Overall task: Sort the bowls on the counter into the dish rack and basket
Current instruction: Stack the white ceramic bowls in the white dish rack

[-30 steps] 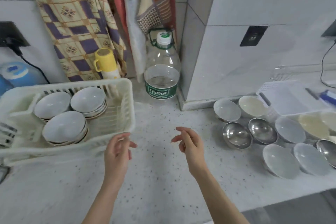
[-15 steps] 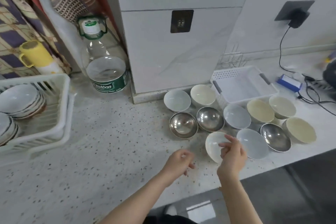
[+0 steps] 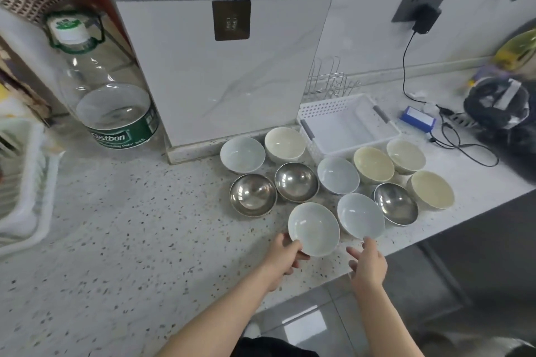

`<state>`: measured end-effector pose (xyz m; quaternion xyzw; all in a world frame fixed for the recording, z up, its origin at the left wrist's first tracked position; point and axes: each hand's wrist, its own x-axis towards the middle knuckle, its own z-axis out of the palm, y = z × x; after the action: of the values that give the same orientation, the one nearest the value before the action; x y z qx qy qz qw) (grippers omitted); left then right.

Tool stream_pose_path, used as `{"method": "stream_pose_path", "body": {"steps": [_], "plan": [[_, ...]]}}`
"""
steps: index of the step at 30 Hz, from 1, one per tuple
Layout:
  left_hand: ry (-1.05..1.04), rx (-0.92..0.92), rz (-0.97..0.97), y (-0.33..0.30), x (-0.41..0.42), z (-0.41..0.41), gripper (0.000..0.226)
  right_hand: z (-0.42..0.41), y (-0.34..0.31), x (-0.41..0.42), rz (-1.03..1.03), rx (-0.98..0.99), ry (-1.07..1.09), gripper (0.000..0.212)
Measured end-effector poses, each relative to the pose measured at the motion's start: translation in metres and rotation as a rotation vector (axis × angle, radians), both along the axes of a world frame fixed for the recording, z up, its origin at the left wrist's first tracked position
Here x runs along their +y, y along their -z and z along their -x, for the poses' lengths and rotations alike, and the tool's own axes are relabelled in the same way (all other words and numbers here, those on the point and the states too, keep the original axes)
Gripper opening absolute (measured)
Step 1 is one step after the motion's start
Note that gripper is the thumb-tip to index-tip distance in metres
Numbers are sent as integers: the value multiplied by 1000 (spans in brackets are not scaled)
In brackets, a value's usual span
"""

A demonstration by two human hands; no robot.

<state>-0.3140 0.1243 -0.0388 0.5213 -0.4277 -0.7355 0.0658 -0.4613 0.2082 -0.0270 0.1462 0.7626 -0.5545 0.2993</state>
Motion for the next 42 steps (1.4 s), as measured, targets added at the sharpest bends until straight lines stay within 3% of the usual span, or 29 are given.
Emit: {"method": "stream_pose_path", "body": {"steps": [8,16,23,33,42], "plan": [[-74,18,64,-5,-2,-19,25,9,1,-20,-7,-80,-37,32],[-154,69,113,-23,-5,-49,25,-20,7,-31,44,23,182,14],[-239,157,162,-40,-16,-91,24,-63,-6,-36,161,172,171,13],[-397,225,252,-71,-46,-208,15,-175,-50,-81,310,186,-4,10],[-633,238,402,-110,-77,-363,16,-301,-91,-140,483,304,-346,22]]}}
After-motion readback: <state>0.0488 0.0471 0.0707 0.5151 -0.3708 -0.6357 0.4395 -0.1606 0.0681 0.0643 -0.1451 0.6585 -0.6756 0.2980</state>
